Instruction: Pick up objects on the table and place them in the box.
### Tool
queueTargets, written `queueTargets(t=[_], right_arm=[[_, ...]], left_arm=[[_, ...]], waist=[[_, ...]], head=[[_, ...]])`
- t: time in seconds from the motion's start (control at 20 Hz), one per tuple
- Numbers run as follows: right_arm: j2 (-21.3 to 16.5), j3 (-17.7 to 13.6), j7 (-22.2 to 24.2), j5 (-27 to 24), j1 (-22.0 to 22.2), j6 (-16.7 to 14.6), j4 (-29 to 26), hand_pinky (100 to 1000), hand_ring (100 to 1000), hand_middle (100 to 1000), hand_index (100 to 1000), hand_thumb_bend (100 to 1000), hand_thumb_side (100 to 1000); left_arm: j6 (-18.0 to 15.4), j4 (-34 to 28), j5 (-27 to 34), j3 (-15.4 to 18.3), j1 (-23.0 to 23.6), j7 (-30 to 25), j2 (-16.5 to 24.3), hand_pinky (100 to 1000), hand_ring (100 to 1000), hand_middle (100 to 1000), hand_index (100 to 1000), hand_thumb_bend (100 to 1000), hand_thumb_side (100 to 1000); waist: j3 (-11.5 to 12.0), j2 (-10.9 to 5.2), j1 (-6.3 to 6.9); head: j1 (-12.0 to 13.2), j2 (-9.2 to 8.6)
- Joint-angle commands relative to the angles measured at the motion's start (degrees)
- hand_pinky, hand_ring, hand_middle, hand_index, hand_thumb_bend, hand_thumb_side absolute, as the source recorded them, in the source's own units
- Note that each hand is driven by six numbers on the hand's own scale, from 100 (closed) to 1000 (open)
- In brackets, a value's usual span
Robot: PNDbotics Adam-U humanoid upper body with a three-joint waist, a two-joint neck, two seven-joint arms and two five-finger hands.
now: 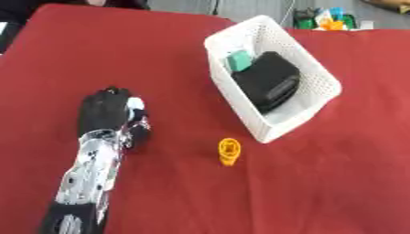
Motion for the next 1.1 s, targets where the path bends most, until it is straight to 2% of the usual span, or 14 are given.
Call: queueTargets(t=[0.05,0.5,1.1], right_arm=[[-0.4,-0.1,0.2,-0.4,-0.1,0.0,-1.3,771,757,613,723,185,1000],[-0.4,0.0,0.6,-0.4,-0.1,0.2,-1.3,773,759,614,725,188,1000],[-0.5,0.0,0.7,-1.0,0.0,0.5,-1.3,773,759,614,727,180,1000]], left_arm=[[0.2,-0.9,-0.3,-0.1,0.1,-0.1,0.4,923,877,794,868,100,466],[-1.2,-4.0,0.3,-1.1,-0.5,0.0,0.8,905,864,789,878,100,518],[-2.8,-7.3,2.5,-1.9,-2.0,-0.3,1.9,898,853,784,877,100,522]], waist=[[-0.1,-1.25,0.13],[-0.1,-1.41,0.34],[-0.3,-2.09,0.67]], head=[[-0.1,-0.83],[0.0,-1.04],[0.0,-1.15]])
